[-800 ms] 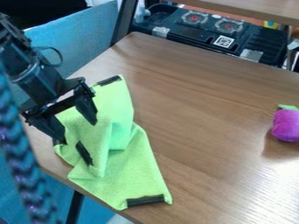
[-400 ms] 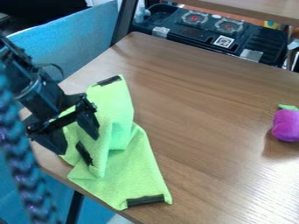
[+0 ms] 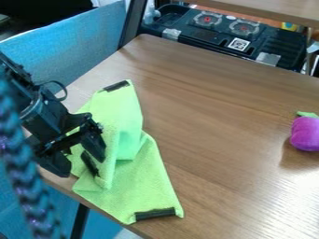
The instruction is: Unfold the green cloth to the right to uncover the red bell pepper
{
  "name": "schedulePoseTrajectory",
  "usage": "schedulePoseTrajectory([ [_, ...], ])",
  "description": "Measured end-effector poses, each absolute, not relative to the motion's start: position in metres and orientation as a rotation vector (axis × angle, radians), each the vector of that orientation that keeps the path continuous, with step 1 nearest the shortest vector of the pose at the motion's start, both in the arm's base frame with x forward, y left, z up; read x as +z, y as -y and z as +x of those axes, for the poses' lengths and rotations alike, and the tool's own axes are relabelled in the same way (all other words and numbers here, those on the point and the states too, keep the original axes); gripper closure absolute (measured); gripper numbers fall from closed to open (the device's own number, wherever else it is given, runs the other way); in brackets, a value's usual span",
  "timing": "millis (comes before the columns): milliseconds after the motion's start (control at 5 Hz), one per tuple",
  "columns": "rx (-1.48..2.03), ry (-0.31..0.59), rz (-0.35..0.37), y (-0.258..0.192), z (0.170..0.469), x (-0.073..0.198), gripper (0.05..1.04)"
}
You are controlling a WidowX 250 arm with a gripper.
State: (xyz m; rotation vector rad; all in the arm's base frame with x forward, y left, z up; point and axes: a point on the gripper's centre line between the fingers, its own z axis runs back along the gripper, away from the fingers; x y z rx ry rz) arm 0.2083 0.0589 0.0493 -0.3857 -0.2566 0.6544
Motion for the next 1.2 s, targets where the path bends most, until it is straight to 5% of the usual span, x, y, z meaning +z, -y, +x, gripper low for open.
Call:
schedulePoseTrajectory([
  [800,0.690,0.247,-0.330,-0.060,0.217,0.024,0.136],
  [1200,0.658,0.254,-0.337,-0.059,0.219,0.021,0.737],
])
